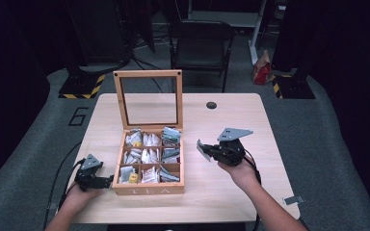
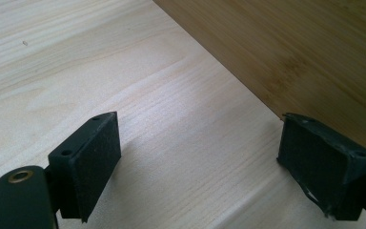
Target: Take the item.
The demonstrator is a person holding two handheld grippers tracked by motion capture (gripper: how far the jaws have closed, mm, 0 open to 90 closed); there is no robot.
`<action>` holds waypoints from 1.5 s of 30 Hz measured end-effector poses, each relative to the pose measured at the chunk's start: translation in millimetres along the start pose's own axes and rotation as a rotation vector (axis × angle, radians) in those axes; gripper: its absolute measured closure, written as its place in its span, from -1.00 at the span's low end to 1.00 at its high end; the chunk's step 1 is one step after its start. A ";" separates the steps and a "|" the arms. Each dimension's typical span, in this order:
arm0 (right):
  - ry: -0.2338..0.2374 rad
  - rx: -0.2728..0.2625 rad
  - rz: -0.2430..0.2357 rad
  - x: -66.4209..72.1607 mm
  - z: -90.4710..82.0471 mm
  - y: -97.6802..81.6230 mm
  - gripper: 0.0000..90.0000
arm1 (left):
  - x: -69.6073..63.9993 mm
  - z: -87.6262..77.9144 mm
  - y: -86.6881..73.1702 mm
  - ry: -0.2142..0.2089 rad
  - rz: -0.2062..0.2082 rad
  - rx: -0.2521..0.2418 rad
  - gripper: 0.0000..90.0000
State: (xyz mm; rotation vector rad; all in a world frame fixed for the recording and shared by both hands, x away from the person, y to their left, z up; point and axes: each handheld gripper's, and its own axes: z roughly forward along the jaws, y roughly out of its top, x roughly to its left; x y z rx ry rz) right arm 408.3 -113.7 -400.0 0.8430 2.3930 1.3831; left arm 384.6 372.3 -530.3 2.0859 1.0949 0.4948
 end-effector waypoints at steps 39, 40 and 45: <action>-0.104 0.025 0.032 -25.7 -7.7 -37.7 0.99 | -0.1 0.1 0.0 -0.002 -0.002 -0.001 -0.69; -0.104 0.026 0.023 -26.5 -7.4 -38.7 0.99 | -0.1 0.0 0.0 0.000 -0.001 -0.001 -0.69; -0.110 0.029 0.030 -27.0 -5.8 -42.8 0.99 | -0.1 0.1 0.0 0.000 -0.001 -0.001 -0.69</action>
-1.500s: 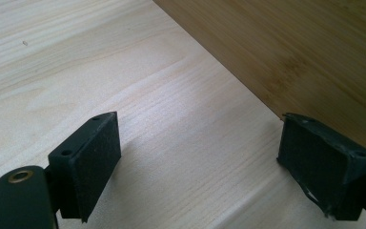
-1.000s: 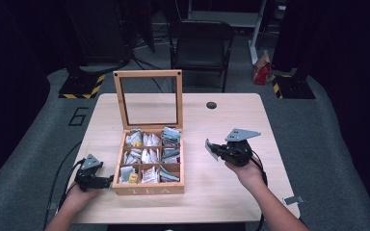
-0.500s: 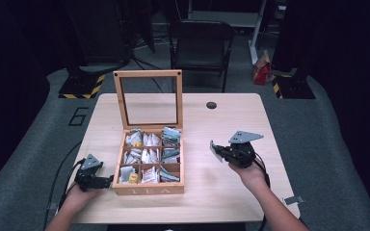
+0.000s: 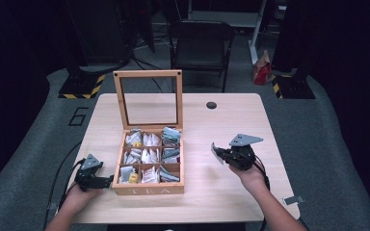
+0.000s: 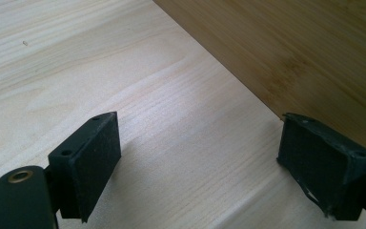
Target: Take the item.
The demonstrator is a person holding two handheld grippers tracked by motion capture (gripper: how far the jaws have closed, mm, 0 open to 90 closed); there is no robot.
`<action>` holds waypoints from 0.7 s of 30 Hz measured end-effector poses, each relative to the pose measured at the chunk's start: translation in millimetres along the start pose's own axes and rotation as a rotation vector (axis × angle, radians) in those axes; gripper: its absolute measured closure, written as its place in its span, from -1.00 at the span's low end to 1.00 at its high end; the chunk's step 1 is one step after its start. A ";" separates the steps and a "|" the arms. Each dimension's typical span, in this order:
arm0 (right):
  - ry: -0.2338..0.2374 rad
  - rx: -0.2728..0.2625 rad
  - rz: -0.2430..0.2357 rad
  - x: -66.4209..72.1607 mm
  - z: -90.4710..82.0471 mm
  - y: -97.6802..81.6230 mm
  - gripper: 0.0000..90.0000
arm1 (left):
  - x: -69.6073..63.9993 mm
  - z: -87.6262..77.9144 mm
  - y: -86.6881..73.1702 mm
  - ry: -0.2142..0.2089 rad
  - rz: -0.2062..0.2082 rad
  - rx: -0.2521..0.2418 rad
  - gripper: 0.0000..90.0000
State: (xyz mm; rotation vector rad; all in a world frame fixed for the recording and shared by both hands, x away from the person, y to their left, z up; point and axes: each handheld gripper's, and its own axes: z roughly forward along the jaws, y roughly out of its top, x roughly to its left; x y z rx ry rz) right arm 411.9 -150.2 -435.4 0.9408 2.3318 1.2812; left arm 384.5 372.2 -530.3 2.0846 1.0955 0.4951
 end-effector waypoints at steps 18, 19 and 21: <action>-0.019 0.017 0.007 -2.2 6.5 -15.1 0.99 | 0.0 0.0 0.0 0.000 -0.001 0.000 -0.69; -0.022 0.020 0.010 -2.1 6.8 -16.1 0.99 | 0.1 0.0 0.0 0.000 0.001 0.000 -0.69; -0.021 0.021 0.009 -2.6 7.8 -17.7 0.99 | 0.0 0.1 0.0 -0.002 -0.001 0.000 -0.69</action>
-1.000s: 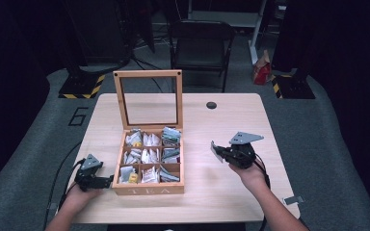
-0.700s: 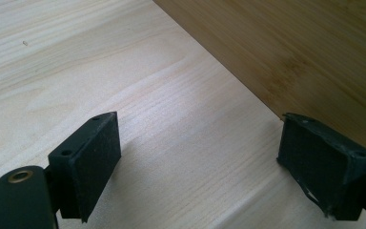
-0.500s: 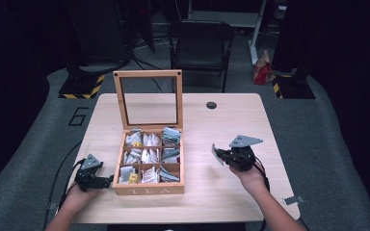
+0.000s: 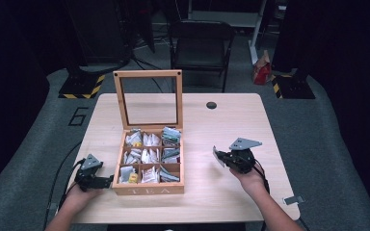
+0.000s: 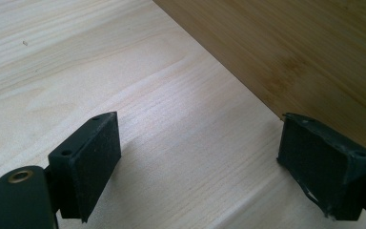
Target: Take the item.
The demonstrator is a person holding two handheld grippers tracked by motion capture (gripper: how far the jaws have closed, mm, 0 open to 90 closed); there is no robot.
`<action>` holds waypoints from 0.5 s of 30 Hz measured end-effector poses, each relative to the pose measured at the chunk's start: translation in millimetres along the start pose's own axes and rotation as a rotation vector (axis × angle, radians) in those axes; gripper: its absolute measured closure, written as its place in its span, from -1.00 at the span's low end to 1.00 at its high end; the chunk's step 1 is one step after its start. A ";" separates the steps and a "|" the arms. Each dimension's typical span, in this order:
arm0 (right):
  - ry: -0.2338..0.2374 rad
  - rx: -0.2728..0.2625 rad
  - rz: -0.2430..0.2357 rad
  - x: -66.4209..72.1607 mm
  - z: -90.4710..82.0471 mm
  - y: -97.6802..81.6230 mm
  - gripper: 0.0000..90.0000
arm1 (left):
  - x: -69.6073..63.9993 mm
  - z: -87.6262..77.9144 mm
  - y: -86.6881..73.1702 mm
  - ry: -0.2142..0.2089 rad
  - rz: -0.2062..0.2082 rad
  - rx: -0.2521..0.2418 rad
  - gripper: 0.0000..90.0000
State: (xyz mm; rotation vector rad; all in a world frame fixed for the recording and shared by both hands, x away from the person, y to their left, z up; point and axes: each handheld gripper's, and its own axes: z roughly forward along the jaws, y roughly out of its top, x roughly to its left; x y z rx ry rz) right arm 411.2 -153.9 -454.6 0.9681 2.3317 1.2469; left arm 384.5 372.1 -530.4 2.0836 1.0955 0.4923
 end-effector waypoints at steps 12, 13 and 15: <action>-0.022 0.027 -0.035 1.2 7.8 -9.9 0.99 | 0.1 0.0 0.0 0.000 0.001 0.000 -0.69; -0.025 0.030 -0.032 1.5 8.9 -10.8 0.99 | 0.0 -0.1 0.0 0.002 0.001 0.001 -0.69; -0.025 0.041 -0.035 1.4 10.4 -12.1 0.99 | 0.1 -0.1 0.0 0.002 0.002 0.001 -0.69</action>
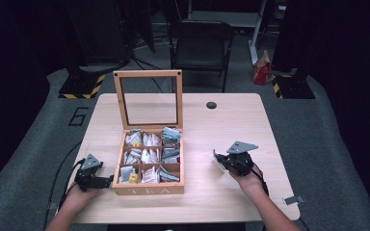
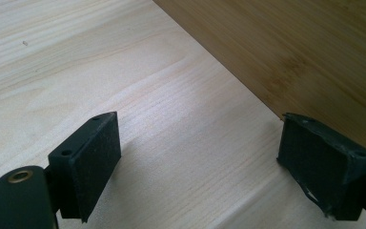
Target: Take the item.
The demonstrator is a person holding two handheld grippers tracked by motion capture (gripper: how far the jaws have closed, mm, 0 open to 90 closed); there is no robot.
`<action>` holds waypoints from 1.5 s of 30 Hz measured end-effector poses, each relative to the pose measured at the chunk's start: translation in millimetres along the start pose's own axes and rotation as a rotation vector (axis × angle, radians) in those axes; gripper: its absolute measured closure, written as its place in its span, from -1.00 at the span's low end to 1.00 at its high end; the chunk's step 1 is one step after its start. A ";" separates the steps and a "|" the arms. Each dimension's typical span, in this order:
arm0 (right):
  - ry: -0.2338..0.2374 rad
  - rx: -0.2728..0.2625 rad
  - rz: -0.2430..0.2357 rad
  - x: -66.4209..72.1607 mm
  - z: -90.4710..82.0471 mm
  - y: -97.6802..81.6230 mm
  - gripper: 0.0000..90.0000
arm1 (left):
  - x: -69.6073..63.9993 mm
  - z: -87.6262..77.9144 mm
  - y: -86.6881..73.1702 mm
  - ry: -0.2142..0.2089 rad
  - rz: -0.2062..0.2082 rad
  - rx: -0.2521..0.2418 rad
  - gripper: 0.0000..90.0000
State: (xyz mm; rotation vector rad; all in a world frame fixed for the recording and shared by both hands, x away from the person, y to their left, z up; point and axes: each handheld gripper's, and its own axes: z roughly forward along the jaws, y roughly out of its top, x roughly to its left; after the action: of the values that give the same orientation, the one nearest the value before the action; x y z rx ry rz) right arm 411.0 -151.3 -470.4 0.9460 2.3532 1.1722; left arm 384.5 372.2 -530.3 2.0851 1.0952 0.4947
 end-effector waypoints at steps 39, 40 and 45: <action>0.041 0.046 0.006 13.4 20.0 -14.3 0.90 | -0.1 0.1 0.0 -0.002 -0.002 0.000 -0.69; 0.042 0.049 0.001 13.4 20.1 -14.6 0.89 | 0.0 0.0 0.0 0.000 0.001 0.000 -0.69; 0.045 0.051 -0.011 15.3 22.0 -15.3 0.84 | 0.0 0.1 0.0 -0.002 -0.001 0.000 -0.69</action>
State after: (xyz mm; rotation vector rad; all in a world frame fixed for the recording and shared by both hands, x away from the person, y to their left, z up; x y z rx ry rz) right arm 406.1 -134.8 -496.0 0.9319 2.4306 1.1461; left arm 384.6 372.2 -530.4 2.0844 1.0951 0.4926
